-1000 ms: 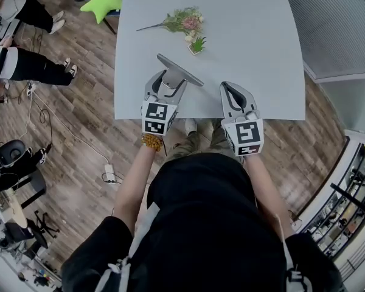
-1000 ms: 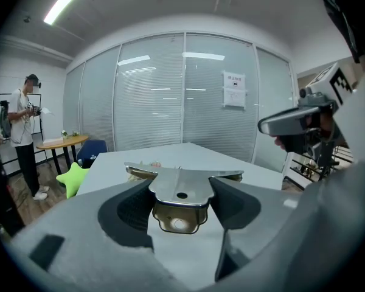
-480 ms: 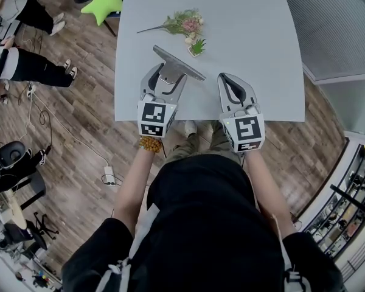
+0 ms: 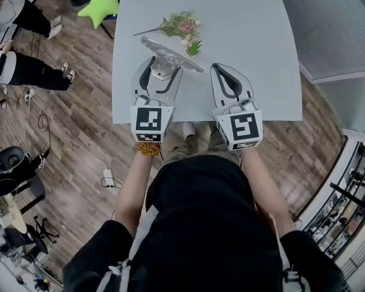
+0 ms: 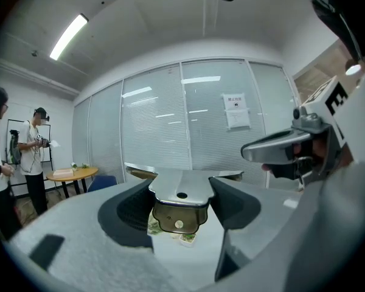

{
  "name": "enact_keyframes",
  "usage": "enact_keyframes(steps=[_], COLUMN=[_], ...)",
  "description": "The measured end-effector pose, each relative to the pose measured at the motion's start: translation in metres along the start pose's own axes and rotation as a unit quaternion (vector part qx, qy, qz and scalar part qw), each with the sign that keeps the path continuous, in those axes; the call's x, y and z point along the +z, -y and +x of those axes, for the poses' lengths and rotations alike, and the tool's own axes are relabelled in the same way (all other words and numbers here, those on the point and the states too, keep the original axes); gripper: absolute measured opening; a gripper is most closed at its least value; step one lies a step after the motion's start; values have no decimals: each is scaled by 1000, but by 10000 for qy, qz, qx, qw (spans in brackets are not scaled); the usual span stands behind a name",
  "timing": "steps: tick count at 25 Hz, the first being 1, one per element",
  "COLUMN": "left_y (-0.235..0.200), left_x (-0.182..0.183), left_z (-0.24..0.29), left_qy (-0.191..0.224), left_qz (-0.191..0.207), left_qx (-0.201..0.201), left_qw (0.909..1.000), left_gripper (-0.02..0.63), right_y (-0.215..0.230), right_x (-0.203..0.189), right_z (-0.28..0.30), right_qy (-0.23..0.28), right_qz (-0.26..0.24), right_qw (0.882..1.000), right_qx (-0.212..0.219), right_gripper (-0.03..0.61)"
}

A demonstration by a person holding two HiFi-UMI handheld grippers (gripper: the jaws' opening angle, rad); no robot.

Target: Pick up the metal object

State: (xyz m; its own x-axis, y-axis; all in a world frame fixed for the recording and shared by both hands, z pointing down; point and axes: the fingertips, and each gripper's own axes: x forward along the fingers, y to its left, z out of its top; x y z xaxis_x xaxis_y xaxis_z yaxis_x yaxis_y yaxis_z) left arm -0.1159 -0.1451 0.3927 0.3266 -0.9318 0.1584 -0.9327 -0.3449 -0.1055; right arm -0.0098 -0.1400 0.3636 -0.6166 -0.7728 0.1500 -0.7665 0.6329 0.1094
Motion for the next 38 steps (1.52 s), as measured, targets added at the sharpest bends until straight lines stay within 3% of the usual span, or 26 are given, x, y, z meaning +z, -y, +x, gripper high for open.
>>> enact_keyframes(steps=[7,10,21,38], left_y=[-7,-11,-9,0], left_x=[48,57,45,6], left_z=[-13,-19,-24,-30], left_qy=[863,1030,945,1100], left_qz=[50,6,93,261], left_qx=[295,494,758,865], left_qw=[9958,9935,9926,9898], left_gripper=[285,284,284,285], right_y=[-8,-13,-23,-31], right_x=[27,37,34,-7], right_z=[5,5,-3,-10], right_qy=[477,605,689,697], right_qz=[-161,-172,-159,-466], right_qw=[9987,9980,9975,9952], right_qx=[86,99,-47,-503], right_gripper=[-2,-2,-2,-2])
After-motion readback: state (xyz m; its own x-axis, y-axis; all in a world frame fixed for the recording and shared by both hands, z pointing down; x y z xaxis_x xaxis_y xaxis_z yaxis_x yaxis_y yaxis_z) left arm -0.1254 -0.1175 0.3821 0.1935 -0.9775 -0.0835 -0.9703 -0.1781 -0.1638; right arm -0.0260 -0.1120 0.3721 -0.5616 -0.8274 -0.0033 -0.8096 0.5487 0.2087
